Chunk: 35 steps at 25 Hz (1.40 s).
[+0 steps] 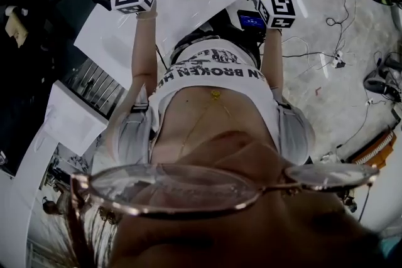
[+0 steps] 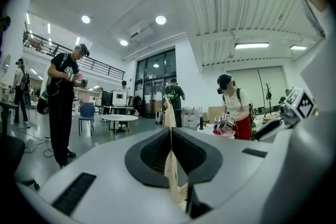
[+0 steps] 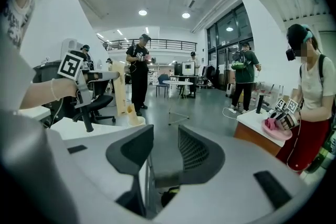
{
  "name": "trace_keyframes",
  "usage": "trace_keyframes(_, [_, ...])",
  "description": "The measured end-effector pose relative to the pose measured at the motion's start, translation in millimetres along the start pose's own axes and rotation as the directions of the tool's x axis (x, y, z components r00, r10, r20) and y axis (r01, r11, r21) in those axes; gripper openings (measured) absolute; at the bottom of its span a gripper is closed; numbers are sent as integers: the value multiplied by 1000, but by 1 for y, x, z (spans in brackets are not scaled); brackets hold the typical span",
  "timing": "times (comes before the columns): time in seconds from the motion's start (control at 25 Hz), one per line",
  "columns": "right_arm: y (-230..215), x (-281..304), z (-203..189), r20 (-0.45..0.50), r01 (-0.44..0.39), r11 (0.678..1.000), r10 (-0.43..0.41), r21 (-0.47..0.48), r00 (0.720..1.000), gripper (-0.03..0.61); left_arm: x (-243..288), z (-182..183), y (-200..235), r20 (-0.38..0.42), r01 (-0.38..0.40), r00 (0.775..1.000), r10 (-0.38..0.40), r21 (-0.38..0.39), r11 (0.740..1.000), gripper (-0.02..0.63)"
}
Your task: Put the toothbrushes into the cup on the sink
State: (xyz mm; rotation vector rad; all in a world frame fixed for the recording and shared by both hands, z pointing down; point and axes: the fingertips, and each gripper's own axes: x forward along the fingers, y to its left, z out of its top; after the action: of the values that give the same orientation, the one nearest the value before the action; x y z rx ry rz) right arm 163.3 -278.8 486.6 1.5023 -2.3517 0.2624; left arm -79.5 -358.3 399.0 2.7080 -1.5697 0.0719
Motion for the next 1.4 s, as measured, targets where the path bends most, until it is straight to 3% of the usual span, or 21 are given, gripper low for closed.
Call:
trace_keyframes(0.4, [-17,-11,-9,-27,48,999,-48,17,999,160,44,-24,3,-3,23,1000,-23,38,999,21])
trace_keyframes(0.76, [-21,-7,-17,-49,47,998,-45,33,998,160,65,-93,-2,-121,56,992,-47,71,996,21])
trace_keyframes(1.0, [-19,1,-17,-53,37,999,-35,34,998,160,61,-127,-8,-193,81,978,-74,30,996,21])
trace_keyframes(1.4, [-9,9,-16,-49,7,1000,-5,27,999,160,54,-140,-25,-203,124,971,-129,-39,992,23])
